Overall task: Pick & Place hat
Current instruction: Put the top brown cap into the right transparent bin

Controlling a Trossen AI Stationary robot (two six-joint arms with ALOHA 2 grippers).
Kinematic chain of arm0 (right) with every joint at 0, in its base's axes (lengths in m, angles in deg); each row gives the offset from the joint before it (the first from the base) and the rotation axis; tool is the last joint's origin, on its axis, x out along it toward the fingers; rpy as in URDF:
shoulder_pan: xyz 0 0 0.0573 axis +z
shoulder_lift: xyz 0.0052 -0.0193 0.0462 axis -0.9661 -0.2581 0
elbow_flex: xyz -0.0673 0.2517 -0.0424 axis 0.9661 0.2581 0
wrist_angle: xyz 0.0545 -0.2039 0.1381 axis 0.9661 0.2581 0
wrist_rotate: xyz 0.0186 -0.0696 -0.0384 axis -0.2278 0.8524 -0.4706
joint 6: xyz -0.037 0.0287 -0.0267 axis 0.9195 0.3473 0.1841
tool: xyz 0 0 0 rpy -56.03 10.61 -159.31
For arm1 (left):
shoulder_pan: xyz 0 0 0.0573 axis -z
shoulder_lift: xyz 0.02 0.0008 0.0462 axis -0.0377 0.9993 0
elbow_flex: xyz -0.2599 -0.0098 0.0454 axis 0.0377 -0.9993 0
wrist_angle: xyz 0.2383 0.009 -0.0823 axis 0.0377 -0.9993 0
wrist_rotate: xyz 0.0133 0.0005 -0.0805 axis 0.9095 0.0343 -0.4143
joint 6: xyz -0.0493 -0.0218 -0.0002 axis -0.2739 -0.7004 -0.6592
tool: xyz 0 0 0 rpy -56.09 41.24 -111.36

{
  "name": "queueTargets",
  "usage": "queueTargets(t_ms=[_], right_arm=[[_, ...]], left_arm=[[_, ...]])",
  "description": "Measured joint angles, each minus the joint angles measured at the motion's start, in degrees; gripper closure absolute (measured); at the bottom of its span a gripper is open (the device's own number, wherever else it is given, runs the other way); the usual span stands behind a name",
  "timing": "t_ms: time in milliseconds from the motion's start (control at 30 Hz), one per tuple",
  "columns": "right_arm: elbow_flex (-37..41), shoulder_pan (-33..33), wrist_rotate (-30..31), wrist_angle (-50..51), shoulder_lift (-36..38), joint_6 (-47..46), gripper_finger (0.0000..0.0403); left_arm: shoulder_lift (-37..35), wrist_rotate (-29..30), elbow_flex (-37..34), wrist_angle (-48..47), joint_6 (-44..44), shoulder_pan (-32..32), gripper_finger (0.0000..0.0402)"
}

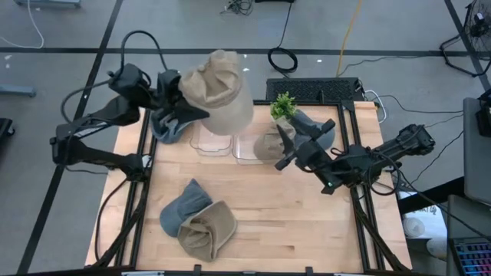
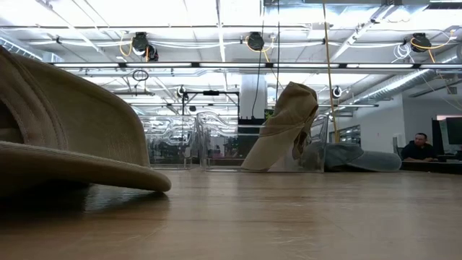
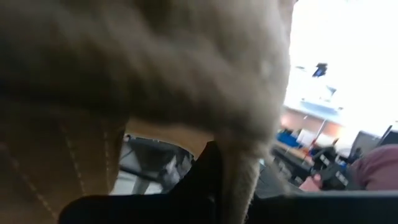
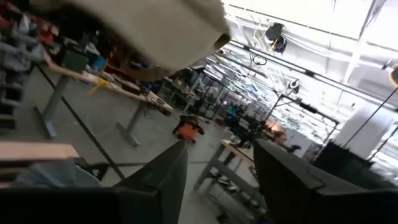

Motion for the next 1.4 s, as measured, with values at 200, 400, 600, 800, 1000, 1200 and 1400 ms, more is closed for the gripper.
queueTargets(t_ms=[200,400,600,800,1000,1200,1400], right_arm=[[-1.6,-0.3,-1.0,4.3,0.0,-8.4,0.0215],[-2.3,-2.2,-10.5,12.5,0.0,-21.5,0.0211],[-2.4,-5.9,-21.8,17.0,0.0,-40.2,0.0212],[-2.4,-10.1,-28.5,21.2,0.0,-53.9,0.0207],[-2.4,-15.2,-40.0,25.9,0.0,-66.0,0.0208],[-2.4,-20.2,-48.1,31.8,0.0,-70.6,0.0201],[-2.4,-23.9,-52.8,35.1,0.0,-69.3,0.0188]], left_arm=[[-4.2,0.2,0.0,-11.8,5.5,0.0,0.0394],[-7.0,1.3,0.0,-18.4,10.6,0.0,0.0394],[-9.2,1.9,0.0,-26.1,17.0,0.0,0.0394],[-10.8,5.5,0.0,-35.5,23.1,0.0,0.0394],[-12.3,9.8,0.0,-42.6,30.9,1.0,0.0394],[-13.2,17.5,0.0,-51.3,37.4,3.2,0.0394],[-13.1,25.7,0.0,-57.8,43.0,5.6,0.0394]])
